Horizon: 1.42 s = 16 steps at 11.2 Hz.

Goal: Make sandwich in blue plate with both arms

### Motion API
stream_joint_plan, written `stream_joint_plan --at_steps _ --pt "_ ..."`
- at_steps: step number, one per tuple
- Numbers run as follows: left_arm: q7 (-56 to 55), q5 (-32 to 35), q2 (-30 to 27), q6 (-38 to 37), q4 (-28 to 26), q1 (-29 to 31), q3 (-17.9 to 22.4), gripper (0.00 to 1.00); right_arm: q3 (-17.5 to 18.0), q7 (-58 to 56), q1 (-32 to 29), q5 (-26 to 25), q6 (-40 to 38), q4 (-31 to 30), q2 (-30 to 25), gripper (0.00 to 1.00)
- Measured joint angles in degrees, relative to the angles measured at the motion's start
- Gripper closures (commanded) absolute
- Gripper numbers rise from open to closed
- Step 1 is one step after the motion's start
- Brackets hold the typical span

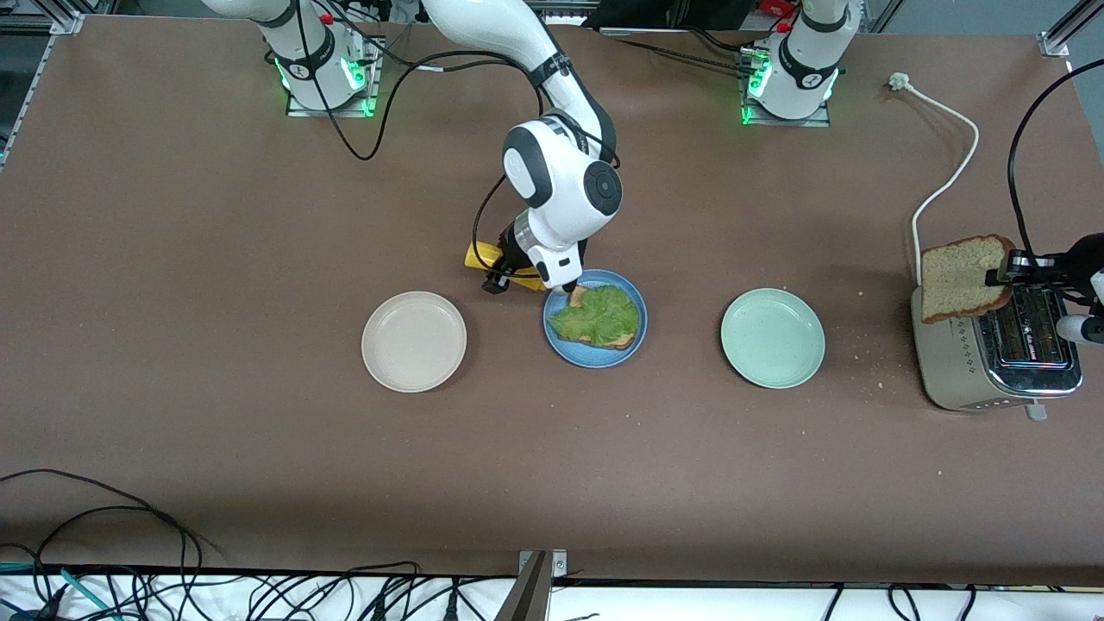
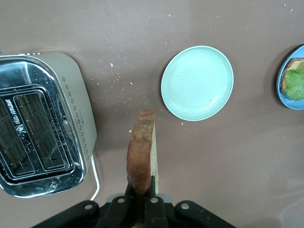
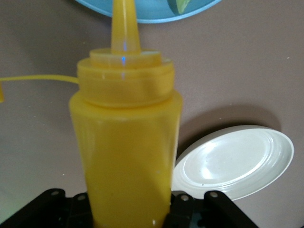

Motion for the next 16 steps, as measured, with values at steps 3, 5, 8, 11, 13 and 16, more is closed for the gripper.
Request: stream_joint_plan --at_steps 3,5,8,11,13,16 --pt "0.0 0.0 0.0 0.0 0.0 0.0 0.0 1.00 0.0 0.6 0.1 -2.1 0.0 2.5 3.2 1.00" --pt "0.0 0.0 0.0 0.0 0.0 0.1 0.0 1.00 -0.1 1.0 0.1 -2.2 0.0 3.4 4.8 1.00" --pt "0.0 0.0 0.0 0.0 0.0 0.1 0.0 1.00 -0.5 1.1 0.0 -2.3 0.0 3.5 5.1 1.00" --pt "-0.1 0.0 0.1 0.0 0.0 0.1 0.0 1.00 -0.6 1.1 -0.3 -2.3 0.1 4.3 4.9 1.00" --pt "-0.1 0.0 0.1 0.0 0.0 0.1 0.0 1.00 1.2 1.0 -2.7 -2.3 0.4 4.4 2.0 1.00" --pt "-0.2 0.0 0.2 0.0 0.0 0.0 -0.1 1.00 6.7 -1.9 -10.1 -2.3 1.9 3.2 -6.4 1.00"
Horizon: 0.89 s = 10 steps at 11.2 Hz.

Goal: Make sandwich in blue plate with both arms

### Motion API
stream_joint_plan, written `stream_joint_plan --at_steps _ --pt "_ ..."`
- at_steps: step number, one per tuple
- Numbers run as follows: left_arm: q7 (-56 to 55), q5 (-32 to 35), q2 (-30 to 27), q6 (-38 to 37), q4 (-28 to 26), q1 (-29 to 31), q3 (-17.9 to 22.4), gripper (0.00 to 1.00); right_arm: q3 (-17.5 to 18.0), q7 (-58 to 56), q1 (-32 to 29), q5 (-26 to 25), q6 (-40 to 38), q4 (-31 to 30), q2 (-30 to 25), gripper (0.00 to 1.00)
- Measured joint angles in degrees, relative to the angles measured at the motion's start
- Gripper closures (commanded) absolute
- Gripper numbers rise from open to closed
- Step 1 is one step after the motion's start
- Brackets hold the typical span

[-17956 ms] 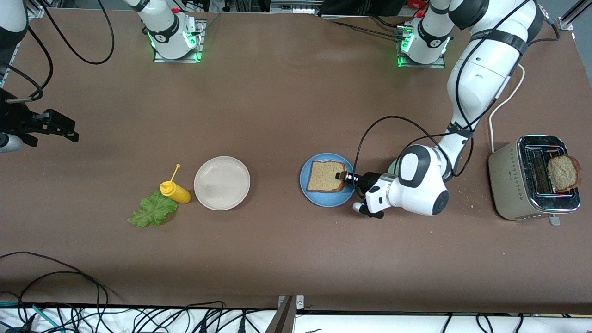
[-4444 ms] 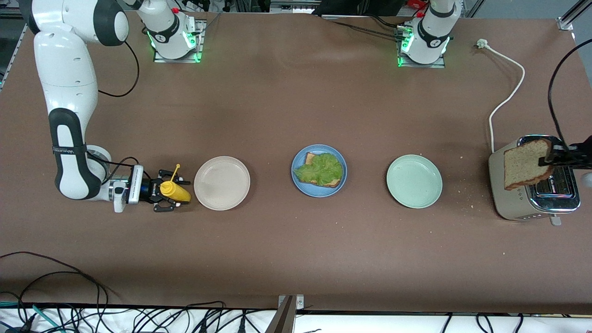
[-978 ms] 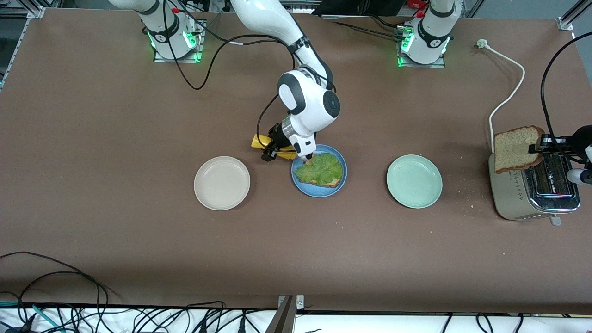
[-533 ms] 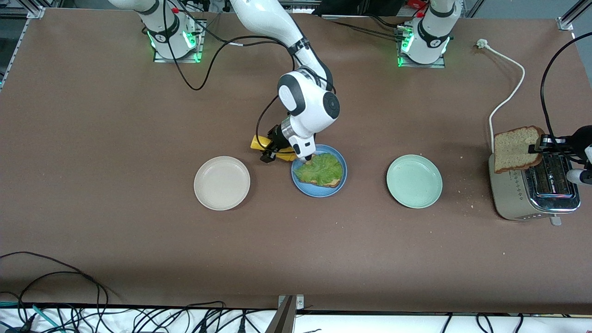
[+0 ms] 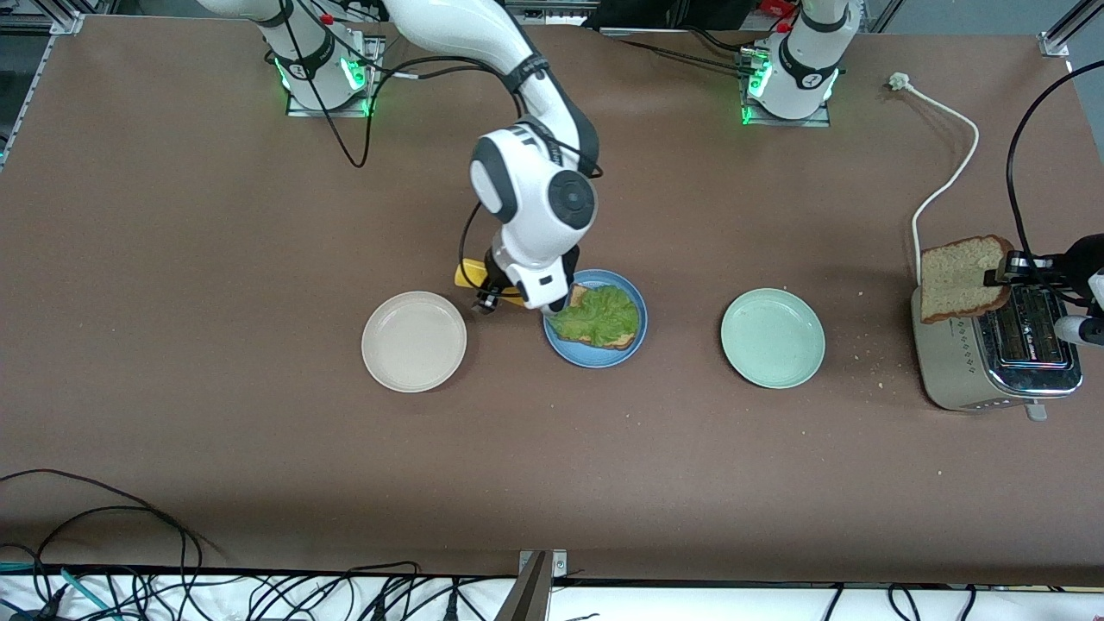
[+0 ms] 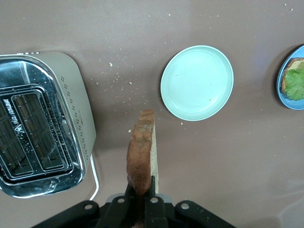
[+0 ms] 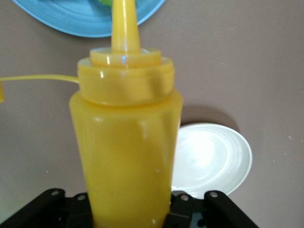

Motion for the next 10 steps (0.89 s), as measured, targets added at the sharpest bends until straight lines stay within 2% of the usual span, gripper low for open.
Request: stream_joint_plan --at_steps 2,3,5,6,7,10 --pt "-0.3 0.0 0.0 0.0 0.0 -0.2 -0.1 1.00 2.3 -3.2 -4.2 0.7 0.7 -1.6 -5.1 1.00" --pt "-0.4 0.0 0.0 0.0 0.0 -0.2 -0.1 1.00 4.7 -4.9 -7.1 1.0 1.6 -2.5 -7.5 1.00" --pt "-0.5 0.0 0.0 0.0 0.0 -0.3 -0.1 1.00 13.1 -9.0 -16.8 1.7 2.8 -3.5 -11.6 1.00" --pt "-1.4 0.0 0.1 0.0 0.0 -0.4 -0.2 1.00 17.4 -12.3 -22.9 4.1 3.2 -3.6 -13.2 1.00" --pt "-2.7 0.0 0.1 0.0 -0.1 -0.9 -0.4 1.00 19.8 -16.3 -28.1 8.2 3.4 -3.7 -14.3 1.00" --pt "-8.9 -1.7 0.8 -0.1 -1.6 -6.6 -1.3 1.00 22.5 -32.4 -39.9 22.7 3.2 -4.4 -15.2 1.00"
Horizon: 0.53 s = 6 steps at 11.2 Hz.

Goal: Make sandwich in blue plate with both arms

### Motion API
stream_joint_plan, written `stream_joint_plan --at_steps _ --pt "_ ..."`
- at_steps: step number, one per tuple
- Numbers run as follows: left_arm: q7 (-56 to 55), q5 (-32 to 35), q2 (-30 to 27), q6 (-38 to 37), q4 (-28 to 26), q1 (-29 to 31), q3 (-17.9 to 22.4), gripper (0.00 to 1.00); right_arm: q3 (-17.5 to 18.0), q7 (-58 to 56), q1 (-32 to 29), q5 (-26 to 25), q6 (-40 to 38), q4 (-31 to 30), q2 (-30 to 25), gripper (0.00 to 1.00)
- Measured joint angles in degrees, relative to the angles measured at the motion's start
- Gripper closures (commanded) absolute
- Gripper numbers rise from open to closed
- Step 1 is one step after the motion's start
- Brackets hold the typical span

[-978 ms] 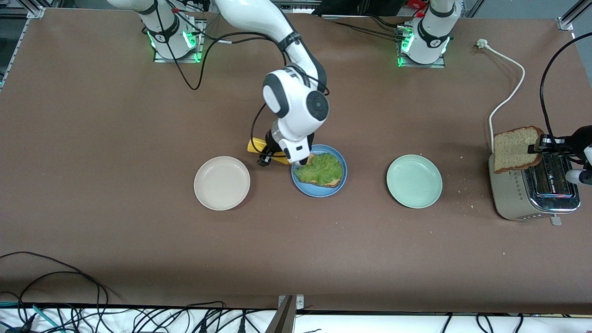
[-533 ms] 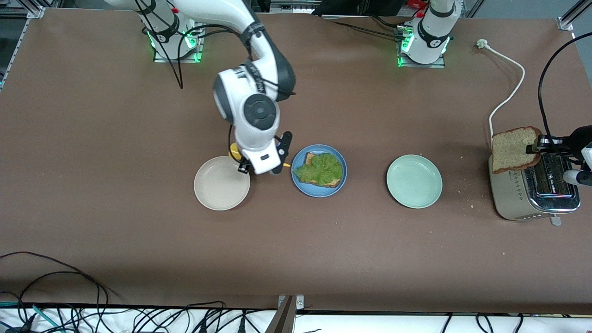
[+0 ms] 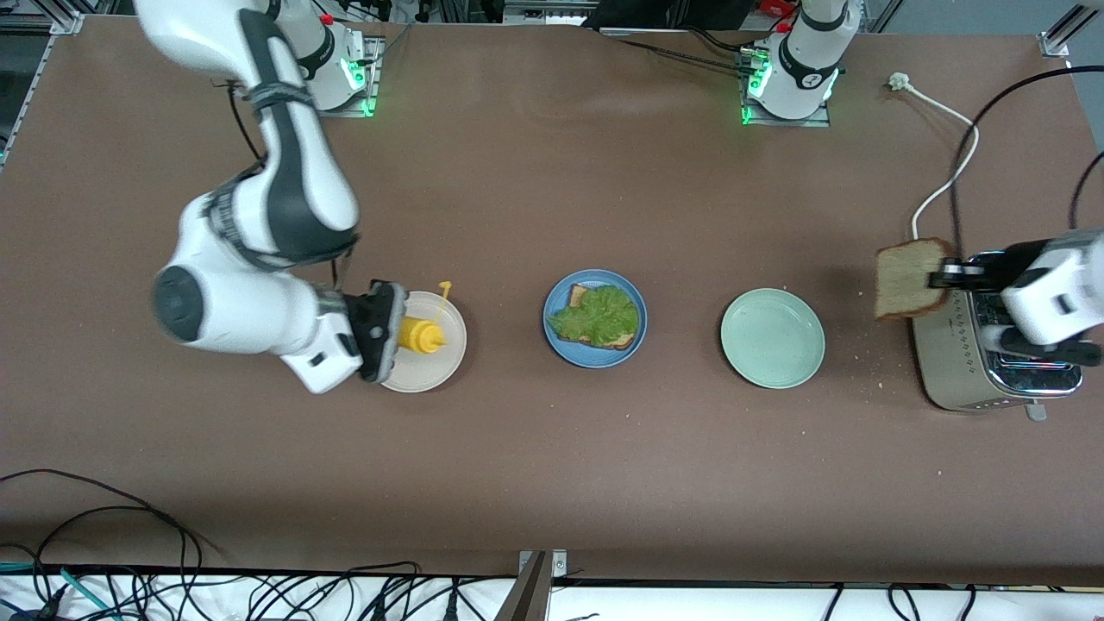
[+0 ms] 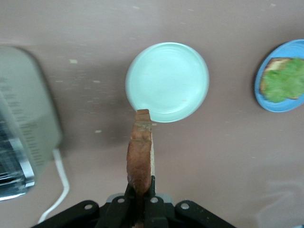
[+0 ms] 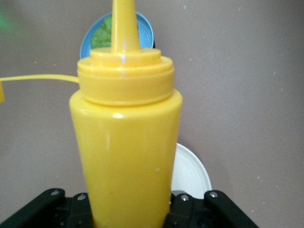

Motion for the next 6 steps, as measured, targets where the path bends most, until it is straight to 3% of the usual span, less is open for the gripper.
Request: stream_joint_plan --at_steps 4,6 --pt "-8.9 -12.0 6.2 0.7 -0.9 -8.5 -0.2 1.00 0.9 -17.5 -9.6 17.5 -4.7 -1.8 1.7 1.00" --pt "-9.5 -15.9 9.2 4.1 -1.0 -10.1 -0.2 1.00 4.1 -27.3 -16.5 25.1 -8.2 -1.8 4.8 1.00"
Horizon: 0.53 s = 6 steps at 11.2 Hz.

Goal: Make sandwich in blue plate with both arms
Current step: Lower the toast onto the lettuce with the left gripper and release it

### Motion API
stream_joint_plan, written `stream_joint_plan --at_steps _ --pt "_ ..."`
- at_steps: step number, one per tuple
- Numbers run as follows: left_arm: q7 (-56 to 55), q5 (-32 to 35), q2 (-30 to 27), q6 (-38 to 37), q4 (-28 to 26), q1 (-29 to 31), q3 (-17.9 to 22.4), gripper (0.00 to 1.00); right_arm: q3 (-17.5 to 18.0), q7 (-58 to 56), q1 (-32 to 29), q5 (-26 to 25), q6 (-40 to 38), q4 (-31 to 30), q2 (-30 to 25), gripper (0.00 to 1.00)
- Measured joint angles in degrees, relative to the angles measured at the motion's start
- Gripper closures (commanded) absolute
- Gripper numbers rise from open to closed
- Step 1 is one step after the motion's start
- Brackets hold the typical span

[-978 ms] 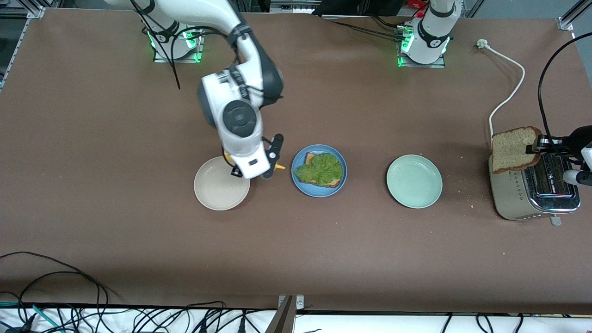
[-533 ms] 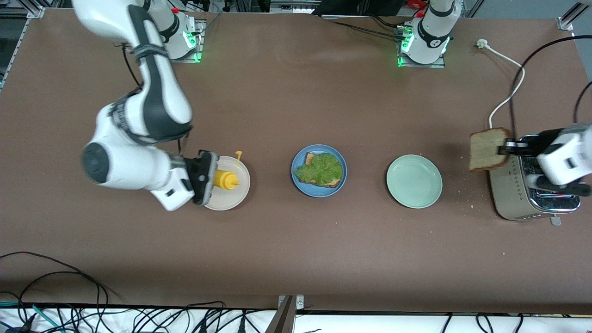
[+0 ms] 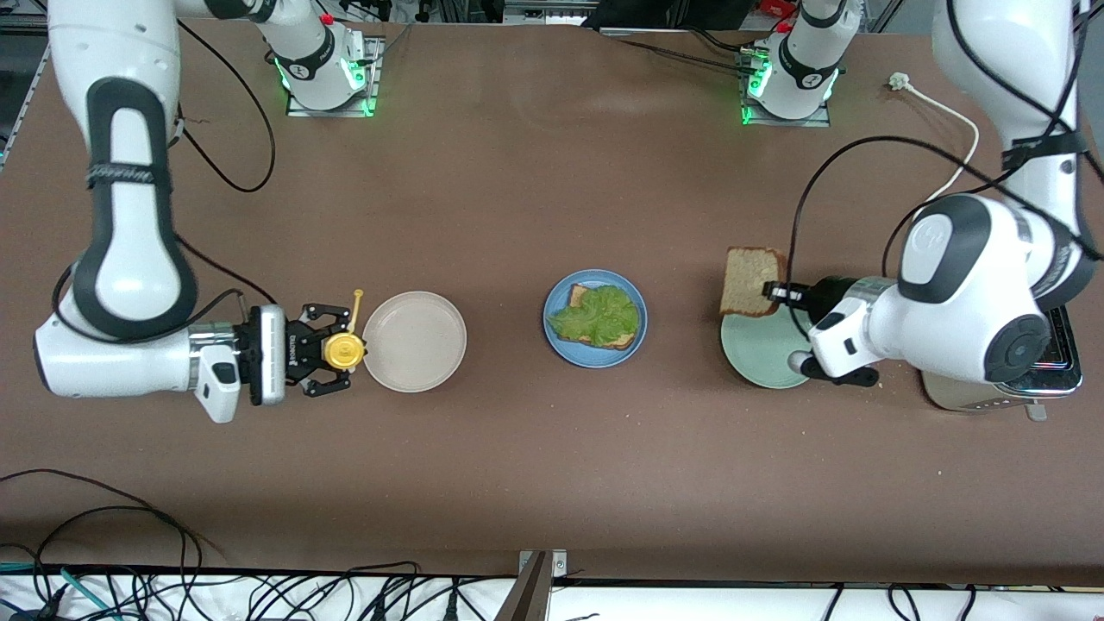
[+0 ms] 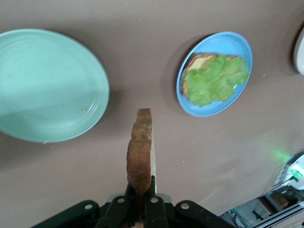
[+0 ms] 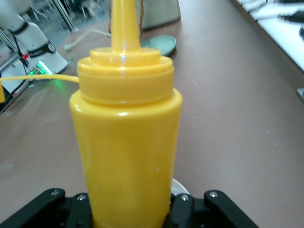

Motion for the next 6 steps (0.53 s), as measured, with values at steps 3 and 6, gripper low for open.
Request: stream_joint_plan --at_steps 3,6 --pt "0.0 -10.6 4.0 7.1 -0.1 -3.2 -0.1 1.00 1.3 -10.1 -7.0 3.0 -6.1 0.0 3.4 1.00" --pt "-0.1 -23.3 7.8 19.4 -0.1 -9.6 -0.1 1.00 3.2 -18.2 -12.6 3.0 -9.5 0.1 6.1 1.00"
